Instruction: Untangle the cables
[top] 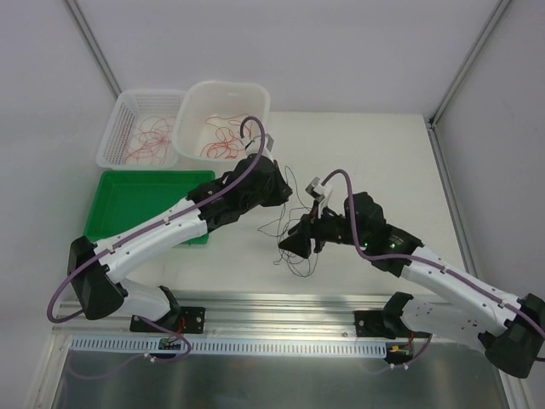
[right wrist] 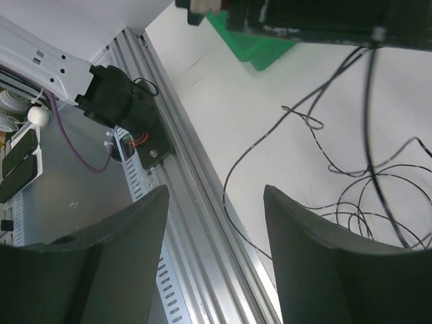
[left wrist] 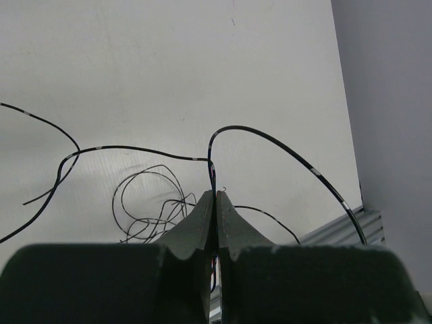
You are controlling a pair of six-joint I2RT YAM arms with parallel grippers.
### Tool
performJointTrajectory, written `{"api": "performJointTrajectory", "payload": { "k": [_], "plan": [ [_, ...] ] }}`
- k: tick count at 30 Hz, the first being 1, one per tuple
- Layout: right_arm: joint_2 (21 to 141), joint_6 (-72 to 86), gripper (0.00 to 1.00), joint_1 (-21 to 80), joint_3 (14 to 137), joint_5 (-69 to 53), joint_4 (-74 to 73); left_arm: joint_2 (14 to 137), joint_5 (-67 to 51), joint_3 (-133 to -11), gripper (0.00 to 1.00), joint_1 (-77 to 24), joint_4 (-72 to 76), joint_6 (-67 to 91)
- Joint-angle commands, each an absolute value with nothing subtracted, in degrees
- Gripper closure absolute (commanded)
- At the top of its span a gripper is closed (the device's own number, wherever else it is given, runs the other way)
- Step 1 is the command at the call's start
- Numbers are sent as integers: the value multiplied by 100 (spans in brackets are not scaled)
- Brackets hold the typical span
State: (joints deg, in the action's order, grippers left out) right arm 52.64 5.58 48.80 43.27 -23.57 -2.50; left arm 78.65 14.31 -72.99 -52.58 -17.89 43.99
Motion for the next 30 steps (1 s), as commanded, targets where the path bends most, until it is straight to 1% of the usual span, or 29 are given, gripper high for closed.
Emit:
{"api": "performJointTrajectory", "payload": {
  "k": [1,9,12,15,16,18,19,20,21,22,24,25,26,28,29,30],
  "plan": [
    [5554,519,38,5097,4359,-2110,457,7673,1722,-7146,100,-5326,-1731,4719],
    [6266,413,40,5344,4412,-1811,782,7366,2003,-6856,100,-5326,-1731,5150],
    [6512,396,44,5405,4421,-1802,887,7207,2118,-6759,100,-5326,-1731,5238],
    [6645,404,55,5449,4438,-1802,932,7093,2180,-6689,100,-5326,-1731,5230],
    [6636,396,66,5467,4456,-1793,923,7058,2223,-6671,100,-5326,-1731,5203],
    [6461,378,80,5467,4491,-1741,774,7005,2259,-6575,100,-5326,-1731,5159],
    [6364,361,91,5458,4526,-1697,669,6987,2285,-6522,98,-5326,-1731,5159],
    [6181,265,96,5467,4639,-1540,372,6961,2294,-6400,97,-5326,-1731,5150],
    [6066,220,99,5467,4702,-1442,186,6917,2294,-6338,93,-5326,-1731,5116],
    [5960,141,99,5467,4780,-1346,28,6900,2303,-6276,91,-5317,-1731,5098],
    [5767,-104,99,5458,5061,-952,-701,6829,2303,-6109,82,-5317,-1723,4993],
    [5740,-175,99,5458,5150,-836,-912,6759,2311,-6056,71,-5317,-1714,4949],
    [5704,-237,99,5449,5237,-731,-1306,6698,2320,-5943,66,-5317,-1714,4905],
    [5643,-360,99,5449,5449,-510,-1572,6496,2338,-5801,58,-5317,-1679,4720],
    [5634,-395,99,5441,5493,-475,-1739,6408,2364,-5644,49,-5317,-1653,4659],
    [5608,-422,99,5449,5545,-422,-1784,6198,2390,-5547,43,-5317,-1618,4493]
  ]
}}
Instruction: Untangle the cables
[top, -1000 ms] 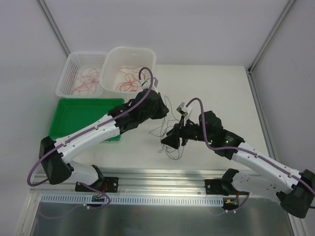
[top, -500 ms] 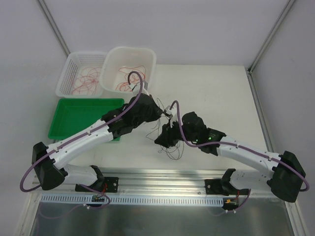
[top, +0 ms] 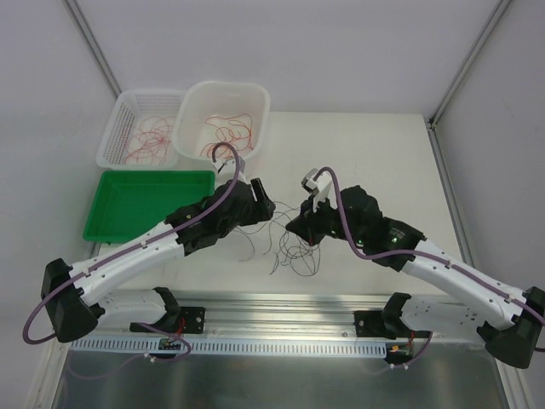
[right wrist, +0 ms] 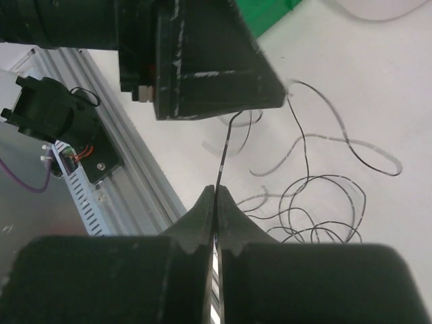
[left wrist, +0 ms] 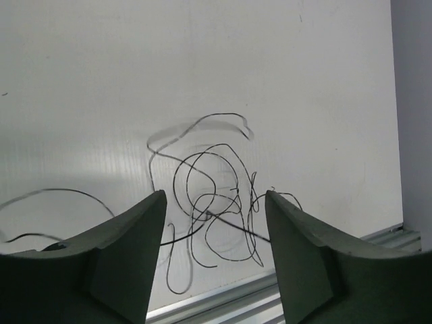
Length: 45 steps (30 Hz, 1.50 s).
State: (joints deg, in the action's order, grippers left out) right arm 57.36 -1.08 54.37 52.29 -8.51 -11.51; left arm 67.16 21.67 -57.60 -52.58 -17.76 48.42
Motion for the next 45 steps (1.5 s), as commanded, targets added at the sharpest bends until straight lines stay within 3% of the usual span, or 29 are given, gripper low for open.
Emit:
{"api": "performJointTrajectory", "payload": {
  "k": [1,2,5,9,16,23,32,45],
  "plan": [
    [5581,-422,99,5449,5581,-404,-1836,6074,2417,-5450,38,-5317,-1530,4422],
    [5581,-431,99,5449,5625,-387,-1941,5943,2426,-5214,25,-5317,-1451,4360],
    [5607,-422,99,5440,5757,-378,-2056,5345,2224,-4565,11,-5317,-804,3983],
    [5678,-404,99,5449,5950,-299,-2214,4616,1688,-3745,8,-5317,-54,3394],
    [5643,-501,99,5440,6345,-44,-2723,4509,1002,-3112,2,-5317,413,2813],
    [5090,-826,99,5441,7101,1298,-3725,4544,896,-3050,1,-5317,659,2470],
    [4044,-817,99,5432,7243,3048,-4403,4947,1687,-3093,2,-5317,686,2847],
    [4104,-457,99,5125,6065,3991,-4246,8031,659,-4673,5,-5431,510,3032]
  ]
}}
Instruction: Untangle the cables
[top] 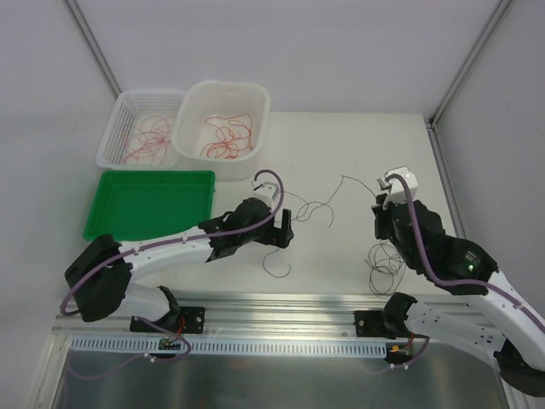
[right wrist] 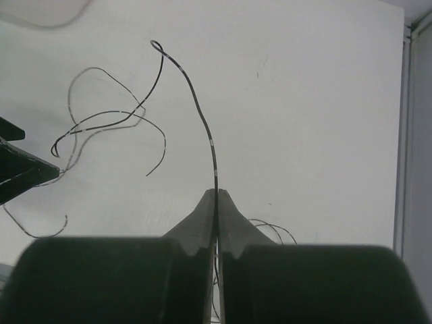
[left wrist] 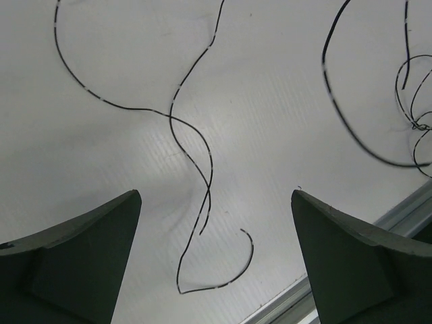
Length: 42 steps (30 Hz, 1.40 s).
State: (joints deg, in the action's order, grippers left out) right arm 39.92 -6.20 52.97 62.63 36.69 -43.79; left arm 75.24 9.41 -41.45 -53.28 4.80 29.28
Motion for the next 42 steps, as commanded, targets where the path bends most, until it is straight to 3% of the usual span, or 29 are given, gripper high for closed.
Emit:
{"api": "performJointTrajectory", "payload": {
  "k": [1,10,14,17,20,21,22,24,36,38,42],
  "plan": [
    [4139,-431,99,5072,5986,3955,-4219,8207,685,-4780,7,-5449,423,3032],
    [4359,-18,99,4061,4836,2981,-3648,9860,2187,-6090,15,-5827,-1080,3190],
    [4412,176,99,3850,4545,2698,-3463,10177,2390,-6231,30,-5889,-1353,3304],
    [4430,202,99,3744,4430,2620,-3428,10283,2408,-6258,46,-5889,-1450,3349],
    [4421,228,99,3691,4342,2540,-3384,10318,2417,-6284,69,-5889,-1555,3340],
    [4412,246,99,3674,4324,2523,-3349,10301,2443,-6284,78,-5889,-1590,3340],
    [4421,255,99,3665,4316,2496,-3331,10275,2487,-6284,97,-5889,-1678,3331],
    [4430,264,96,3648,4289,2382,-3296,10064,2645,-6232,100,-5889,-1749,3314],
    [4816,246,43,3665,4263,1503,-3085,7982,3155,-6468,100,-5626,-2302,2716],
    [4808,237,29,3656,4263,1398,-3085,7675,3111,-6486,100,-5292,-2425,2698],
    [4720,202,15,3656,4280,1336,-3190,7112,3041,-6381,100,-4528,-2846,2891]
  ]
}}
